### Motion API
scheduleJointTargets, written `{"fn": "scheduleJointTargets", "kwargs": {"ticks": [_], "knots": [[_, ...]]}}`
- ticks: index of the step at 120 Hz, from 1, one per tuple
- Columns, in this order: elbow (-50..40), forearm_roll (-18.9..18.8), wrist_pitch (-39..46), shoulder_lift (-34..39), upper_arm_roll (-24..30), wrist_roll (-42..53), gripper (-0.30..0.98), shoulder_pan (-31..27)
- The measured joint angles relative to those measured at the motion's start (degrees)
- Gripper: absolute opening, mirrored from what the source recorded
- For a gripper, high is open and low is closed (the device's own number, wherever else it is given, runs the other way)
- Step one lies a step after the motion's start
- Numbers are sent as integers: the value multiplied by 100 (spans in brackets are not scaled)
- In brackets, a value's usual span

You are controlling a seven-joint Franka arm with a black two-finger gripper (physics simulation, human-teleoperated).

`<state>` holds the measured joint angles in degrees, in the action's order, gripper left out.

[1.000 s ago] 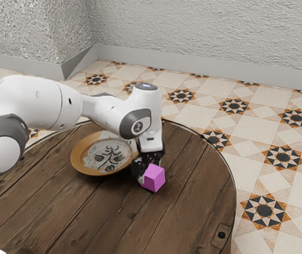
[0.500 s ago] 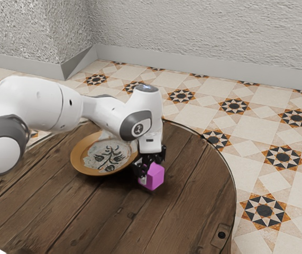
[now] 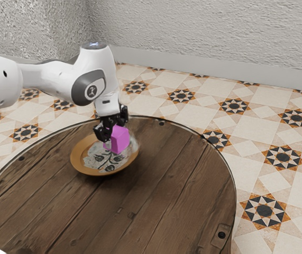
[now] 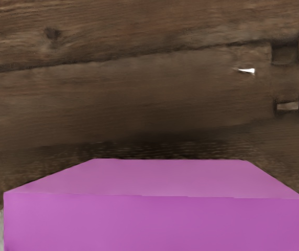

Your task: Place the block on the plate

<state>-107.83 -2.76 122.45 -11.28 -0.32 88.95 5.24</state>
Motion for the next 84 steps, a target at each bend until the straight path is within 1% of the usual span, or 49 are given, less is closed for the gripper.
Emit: {"fn": "scheduleJointTargets", "kwargs": {"ticks": [14, 27, 41, 48, 51, 70, 84], "knots": [[45, -208, 171, -264, -249, 34, 33, -207], [119, -310, 615, -764, -293, 62, 33, -481], [148, -352, 1086, -1099, -300, 80, 34, -575], [151, -360, 1238, -1199, -298, 86, 36, -588], [151, -354, 1289, -1234, -297, 88, 40, -590], [154, -306, 1479, -1220, -294, 96, 54, -586], [148, -279, 1414, -768, -288, 85, 60, -545]]}}
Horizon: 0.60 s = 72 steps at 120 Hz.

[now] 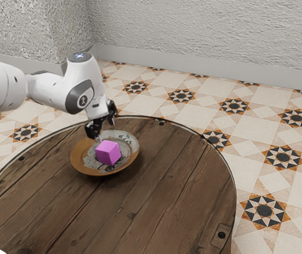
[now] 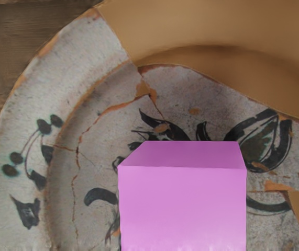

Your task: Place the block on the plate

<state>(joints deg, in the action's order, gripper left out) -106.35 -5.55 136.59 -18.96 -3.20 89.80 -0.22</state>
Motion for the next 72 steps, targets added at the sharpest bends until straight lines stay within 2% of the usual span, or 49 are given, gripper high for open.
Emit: {"fn": "scheduleJointTargets", "kwargs": {"ticks": [18, 43, 72], "knots": [[153, 378, -953, 781, 3, -386, 64, 226], [1151, 540, -2709, 1080, 4, -1127, 67, 340], [1218, 573, -3557, 1171, 4, -1729, 68, 339]]}}
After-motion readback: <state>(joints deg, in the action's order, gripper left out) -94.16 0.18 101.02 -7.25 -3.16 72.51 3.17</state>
